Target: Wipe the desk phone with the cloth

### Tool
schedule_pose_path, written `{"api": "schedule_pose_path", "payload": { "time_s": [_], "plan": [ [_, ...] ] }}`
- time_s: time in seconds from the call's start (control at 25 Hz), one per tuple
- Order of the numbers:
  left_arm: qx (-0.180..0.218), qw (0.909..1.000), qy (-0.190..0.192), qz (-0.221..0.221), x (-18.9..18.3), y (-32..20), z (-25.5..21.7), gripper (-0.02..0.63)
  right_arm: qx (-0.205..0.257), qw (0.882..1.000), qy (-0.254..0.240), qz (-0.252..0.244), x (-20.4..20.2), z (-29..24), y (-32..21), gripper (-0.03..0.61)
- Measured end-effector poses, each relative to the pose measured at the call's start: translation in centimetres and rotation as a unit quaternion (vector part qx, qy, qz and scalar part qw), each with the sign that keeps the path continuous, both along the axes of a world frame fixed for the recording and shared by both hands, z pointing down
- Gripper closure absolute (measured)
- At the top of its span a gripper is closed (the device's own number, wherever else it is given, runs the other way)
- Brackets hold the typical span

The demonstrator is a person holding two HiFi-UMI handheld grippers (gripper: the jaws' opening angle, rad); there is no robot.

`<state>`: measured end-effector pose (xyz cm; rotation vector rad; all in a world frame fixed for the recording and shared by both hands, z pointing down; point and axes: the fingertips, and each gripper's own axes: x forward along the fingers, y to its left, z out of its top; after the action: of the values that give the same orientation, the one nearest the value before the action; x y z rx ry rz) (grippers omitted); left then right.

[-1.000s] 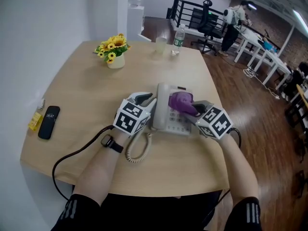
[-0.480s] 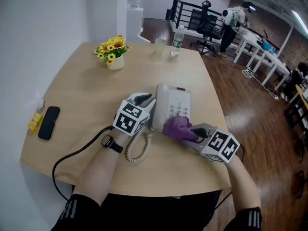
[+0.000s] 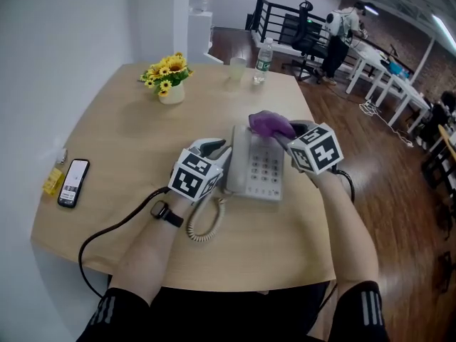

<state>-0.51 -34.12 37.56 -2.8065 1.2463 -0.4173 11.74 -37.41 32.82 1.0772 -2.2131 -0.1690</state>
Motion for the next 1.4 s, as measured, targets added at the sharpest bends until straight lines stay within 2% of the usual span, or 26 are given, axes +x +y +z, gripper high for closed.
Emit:
{"api": "schedule_pose_path", "payload": {
  "time_s": [0.12,0.2,0.32,0.44,0.6,1.04,1.28,1.4],
  "plan": [
    [0.0,1.0,0.0,0.001,0.0,0.0,0.0,0.549,-0.021,0.999,0.032,0.006,-1.0,3.2,-1.6,0.457],
    [0.0,1.0,0.0,0.001,0.0,0.0,0.0,0.549,-0.037,0.999,0.032,-0.003,-1.6,4.6,-1.5,0.457],
    [-0.001,1.0,-0.001,0.001,0.0,0.0,0.0,0.549,-0.055,0.998,0.021,-0.035,-2.9,5.2,0.2,0.457],
    [-0.001,1.0,-0.001,-0.001,-0.1,0.0,0.0,0.549,-0.069,0.994,0.034,-0.074,-4.2,5.7,2.6,0.457],
    [-0.001,1.0,0.0,-0.001,0.0,0.0,0.0,0.549,-0.067,0.991,0.052,-0.103,-4.8,6.5,5.8,0.457],
    [0.0,1.0,0.0,-0.002,-0.1,0.0,0.0,0.549,-0.073,0.982,0.053,-0.167,-5.5,8.8,15.0,0.459],
    [0.002,1.0,0.0,-0.002,-0.1,0.0,0.0,0.549,-0.097,0.973,0.06,-0.2,-5.1,9.5,18.4,0.459],
    [0.002,1.0,-0.001,-0.001,0.0,0.0,0.0,0.549,-0.055,0.973,0.058,-0.218,-5.7,7.9,19.2,0.459]
  ]
}}
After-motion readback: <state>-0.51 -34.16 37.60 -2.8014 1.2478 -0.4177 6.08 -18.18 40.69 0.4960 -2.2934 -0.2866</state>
